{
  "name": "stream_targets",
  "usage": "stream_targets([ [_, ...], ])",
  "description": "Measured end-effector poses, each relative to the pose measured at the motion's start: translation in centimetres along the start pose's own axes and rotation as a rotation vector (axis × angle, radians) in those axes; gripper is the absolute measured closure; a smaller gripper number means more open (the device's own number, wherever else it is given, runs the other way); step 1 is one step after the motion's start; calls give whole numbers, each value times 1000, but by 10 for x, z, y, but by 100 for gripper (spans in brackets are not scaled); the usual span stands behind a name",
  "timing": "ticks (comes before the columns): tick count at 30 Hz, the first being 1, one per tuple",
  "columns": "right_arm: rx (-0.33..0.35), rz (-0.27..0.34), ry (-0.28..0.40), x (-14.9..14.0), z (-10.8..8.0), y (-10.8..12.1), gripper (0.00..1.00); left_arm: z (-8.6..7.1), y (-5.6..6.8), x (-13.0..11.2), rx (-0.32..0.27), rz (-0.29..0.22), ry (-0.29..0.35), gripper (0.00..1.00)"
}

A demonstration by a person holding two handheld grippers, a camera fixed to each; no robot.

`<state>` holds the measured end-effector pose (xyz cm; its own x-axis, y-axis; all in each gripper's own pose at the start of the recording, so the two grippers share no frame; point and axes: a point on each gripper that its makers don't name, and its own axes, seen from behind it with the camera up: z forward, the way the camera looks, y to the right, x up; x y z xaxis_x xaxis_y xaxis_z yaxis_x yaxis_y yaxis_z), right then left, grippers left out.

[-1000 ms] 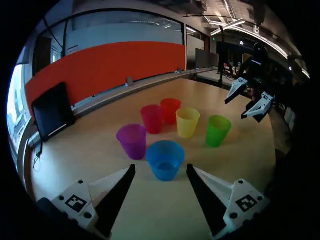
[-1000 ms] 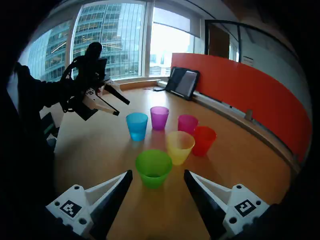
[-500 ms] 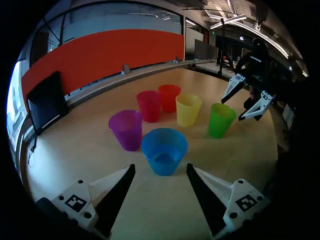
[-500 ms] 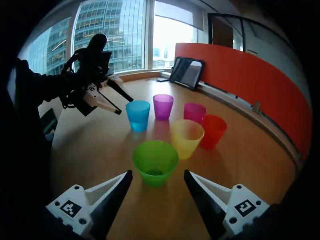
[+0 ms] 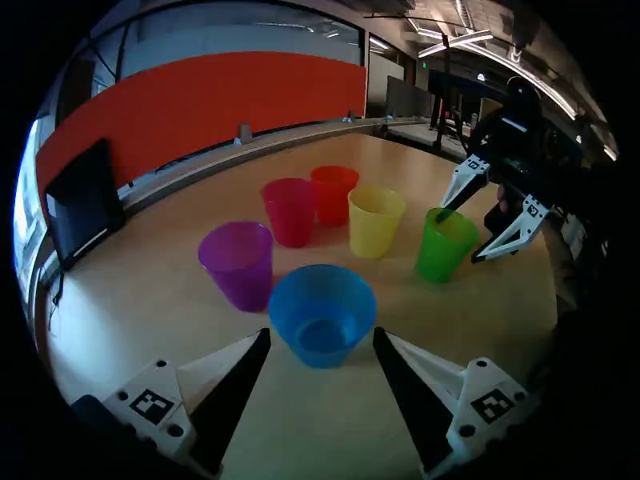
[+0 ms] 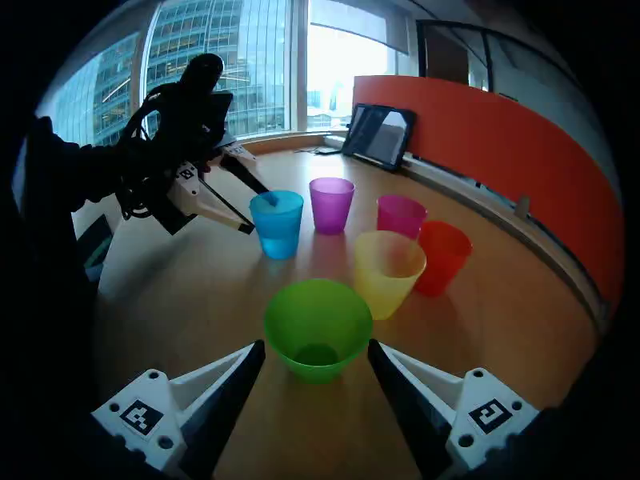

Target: Pour water

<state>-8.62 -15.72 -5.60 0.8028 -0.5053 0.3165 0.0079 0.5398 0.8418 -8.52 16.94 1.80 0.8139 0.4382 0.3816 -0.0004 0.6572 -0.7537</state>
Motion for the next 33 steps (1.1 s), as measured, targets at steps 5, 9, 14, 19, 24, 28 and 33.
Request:
stream_targets([
  [5,-1,-2,-2,1,7,0,0,9,1,3,-4,5,-1,4],
  [9,4,-2,0,4,11,-1,0,14,2,4,-12,1,-3,4],
  [14,9,2,4,6,14,-2,0,18,1,7,-12,-2,2,4],
  [19,10,5,7,6,14,-1,0,21,0,6,-8,4,-5,4],
  [24,9,3,9,7,14,-1,0,25,-1,5,2,13,-7,10],
  [28,9,5,11,8,13,-2,0,26,-1,6,3,13,-3,14],
  [33,10,7,14,9,14,-2,0,25,-2,7,0,5,-4,15],
])
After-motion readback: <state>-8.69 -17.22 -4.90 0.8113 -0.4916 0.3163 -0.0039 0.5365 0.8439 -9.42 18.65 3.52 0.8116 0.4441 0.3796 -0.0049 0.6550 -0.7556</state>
